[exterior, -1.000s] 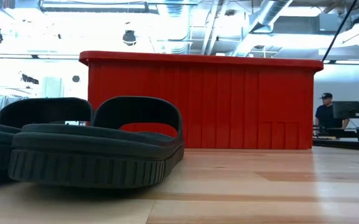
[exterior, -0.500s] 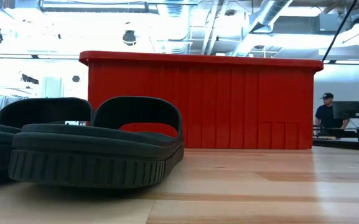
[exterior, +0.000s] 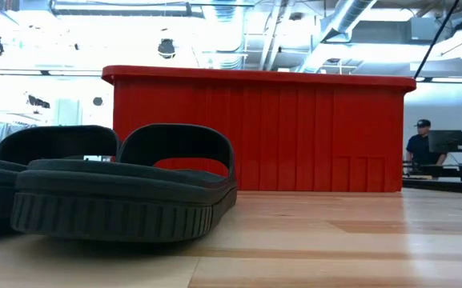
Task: Pick and place slides into bin
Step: Put the black slide into the red organizer bin
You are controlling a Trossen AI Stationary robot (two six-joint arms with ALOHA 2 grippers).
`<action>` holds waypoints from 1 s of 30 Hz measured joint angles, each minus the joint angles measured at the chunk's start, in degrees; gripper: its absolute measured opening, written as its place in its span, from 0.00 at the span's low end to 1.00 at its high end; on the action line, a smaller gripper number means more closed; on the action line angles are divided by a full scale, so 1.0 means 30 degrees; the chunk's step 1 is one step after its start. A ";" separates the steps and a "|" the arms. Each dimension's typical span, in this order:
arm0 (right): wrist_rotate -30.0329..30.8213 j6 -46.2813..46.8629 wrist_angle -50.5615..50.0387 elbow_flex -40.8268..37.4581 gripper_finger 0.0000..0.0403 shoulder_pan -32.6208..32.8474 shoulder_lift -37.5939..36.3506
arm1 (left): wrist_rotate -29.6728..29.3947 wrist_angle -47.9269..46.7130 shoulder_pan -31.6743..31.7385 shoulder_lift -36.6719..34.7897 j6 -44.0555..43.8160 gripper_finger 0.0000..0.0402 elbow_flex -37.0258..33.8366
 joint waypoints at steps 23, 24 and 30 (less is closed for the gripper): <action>-0.1347 -0.3340 0.0072 0.0000 0.21 0.0095 0.0000 | 0.0170 -0.0132 -0.0022 -0.0224 0.1917 0.06 0.0000; -0.1471 -0.3649 0.0065 0.0000 0.23 0.0117 0.0000 | 0.0183 -0.0149 -0.0029 -0.0226 0.1928 0.06 0.0000; -0.3068 -0.4981 -0.0289 0.0000 0.35 0.0284 0.0000 | 0.0076 -0.0668 0.0027 -0.0865 0.2313 0.06 0.0000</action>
